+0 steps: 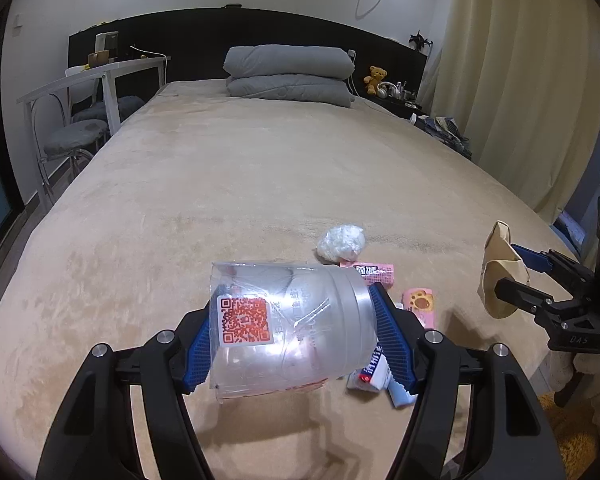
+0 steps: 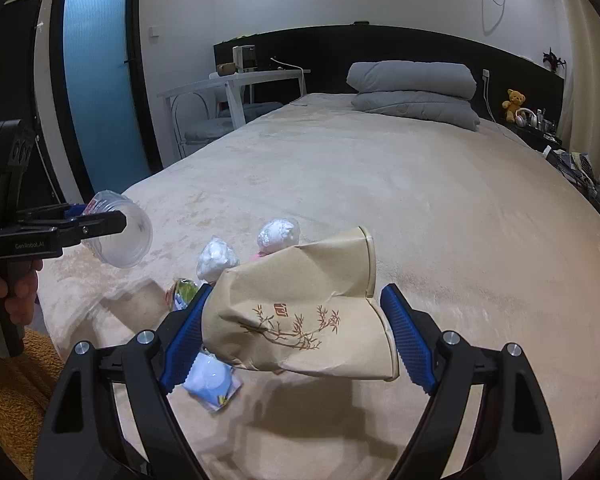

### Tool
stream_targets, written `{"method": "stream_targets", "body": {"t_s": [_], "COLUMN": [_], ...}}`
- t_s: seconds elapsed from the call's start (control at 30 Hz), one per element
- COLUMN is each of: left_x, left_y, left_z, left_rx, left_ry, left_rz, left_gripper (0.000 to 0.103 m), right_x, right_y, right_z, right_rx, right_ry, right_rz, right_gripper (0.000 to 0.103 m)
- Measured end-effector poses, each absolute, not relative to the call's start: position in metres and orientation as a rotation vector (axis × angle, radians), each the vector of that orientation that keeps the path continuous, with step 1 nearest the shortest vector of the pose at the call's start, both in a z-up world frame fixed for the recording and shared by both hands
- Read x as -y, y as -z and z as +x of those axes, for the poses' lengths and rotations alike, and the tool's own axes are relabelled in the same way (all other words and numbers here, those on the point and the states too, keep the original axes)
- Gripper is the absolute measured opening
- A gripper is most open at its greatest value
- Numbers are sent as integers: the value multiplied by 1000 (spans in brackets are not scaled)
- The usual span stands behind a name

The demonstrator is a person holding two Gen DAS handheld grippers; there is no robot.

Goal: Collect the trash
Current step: 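Lift the cup and paper bag and carry both toward the black trash bin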

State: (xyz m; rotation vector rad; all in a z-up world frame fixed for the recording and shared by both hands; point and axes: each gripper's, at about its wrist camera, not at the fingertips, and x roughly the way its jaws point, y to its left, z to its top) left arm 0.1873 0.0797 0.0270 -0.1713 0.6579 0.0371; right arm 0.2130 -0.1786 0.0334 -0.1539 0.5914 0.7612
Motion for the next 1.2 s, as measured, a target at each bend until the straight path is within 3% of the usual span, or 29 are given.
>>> {"method": "stream_targets", "body": {"t_s": [0.77,1.2], "left_x": [-46,-12], "left_y": [0,21], "left_z": [43,-9], "left_rx": [-527,-575], "left_ry": [7,55], "left_rz": [-302,-276], "left_gripper": [68,68], "right_x": [212,231], "right_y": [7,25], "right_z": [72,34], "right_rx": [-653,-728], "right_ry": [-750,-749], "right_rz": [-16,94], "right_gripper": [83,83]}}
